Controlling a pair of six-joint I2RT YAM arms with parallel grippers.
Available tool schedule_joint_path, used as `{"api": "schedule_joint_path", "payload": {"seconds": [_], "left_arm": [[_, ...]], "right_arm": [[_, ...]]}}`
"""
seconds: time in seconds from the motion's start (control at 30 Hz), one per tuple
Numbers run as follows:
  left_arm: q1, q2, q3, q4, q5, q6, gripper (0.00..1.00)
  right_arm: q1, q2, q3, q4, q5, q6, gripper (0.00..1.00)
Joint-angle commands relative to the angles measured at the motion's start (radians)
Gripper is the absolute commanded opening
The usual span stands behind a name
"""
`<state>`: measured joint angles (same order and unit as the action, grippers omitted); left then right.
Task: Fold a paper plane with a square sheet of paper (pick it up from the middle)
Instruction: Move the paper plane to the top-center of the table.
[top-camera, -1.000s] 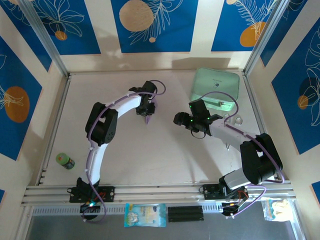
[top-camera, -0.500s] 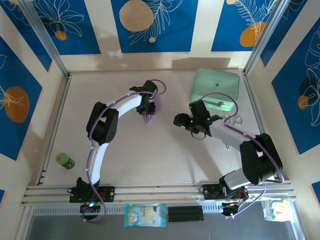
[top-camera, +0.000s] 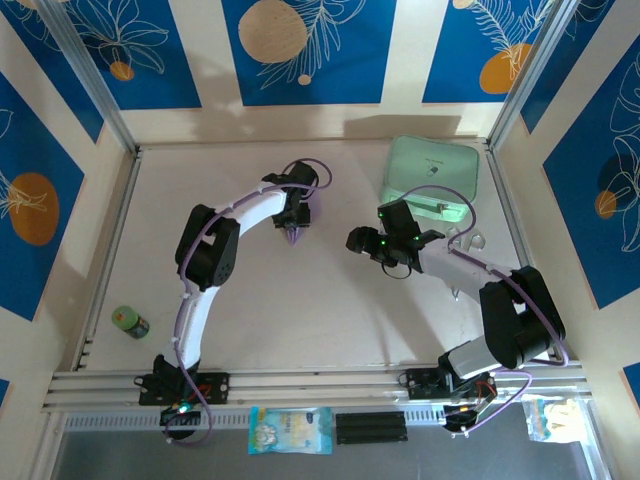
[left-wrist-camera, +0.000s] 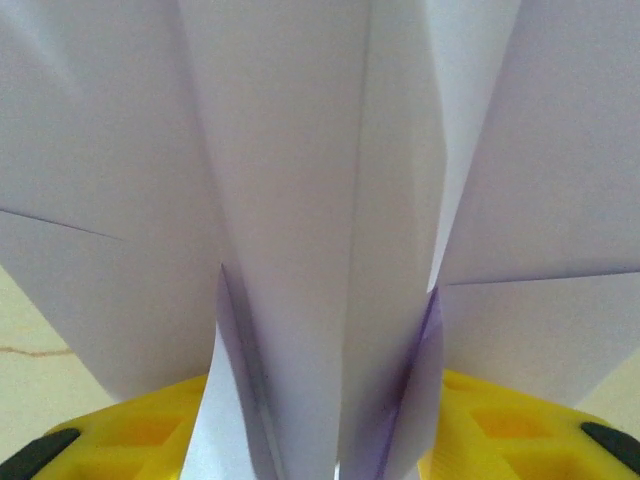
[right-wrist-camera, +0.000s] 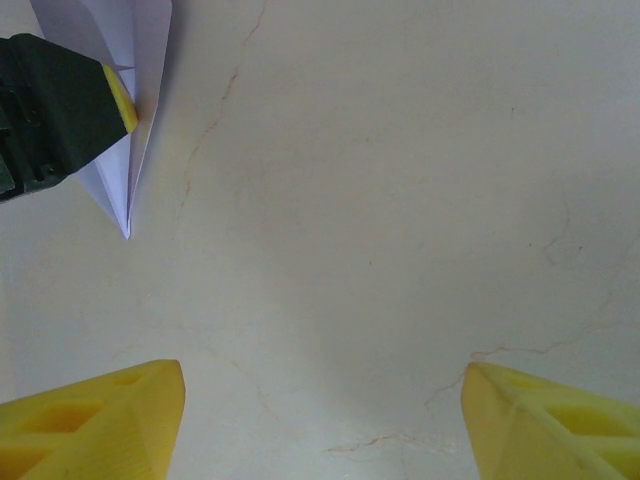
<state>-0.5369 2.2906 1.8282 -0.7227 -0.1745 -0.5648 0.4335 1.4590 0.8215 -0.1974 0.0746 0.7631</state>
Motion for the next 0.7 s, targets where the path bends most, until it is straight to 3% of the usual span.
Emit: {"api": "schedule_joint_path", "payload": {"seconds": [0.0, 0.67], "left_arm": [[0.003, 0.062, 0.006, -0.070, -0.040, -0.024, 0.48], [0.004, -0.098, 0.023, -0.064, -0.029, -0.049, 0.52]], "right_arm": [[-0.004, 0.009, -0.011, 0.006, -0.022, 0.010, 0.74], [-0.006, 0.006, 0.002, -0.004, -0.016, 0.013, 0.74]]}}
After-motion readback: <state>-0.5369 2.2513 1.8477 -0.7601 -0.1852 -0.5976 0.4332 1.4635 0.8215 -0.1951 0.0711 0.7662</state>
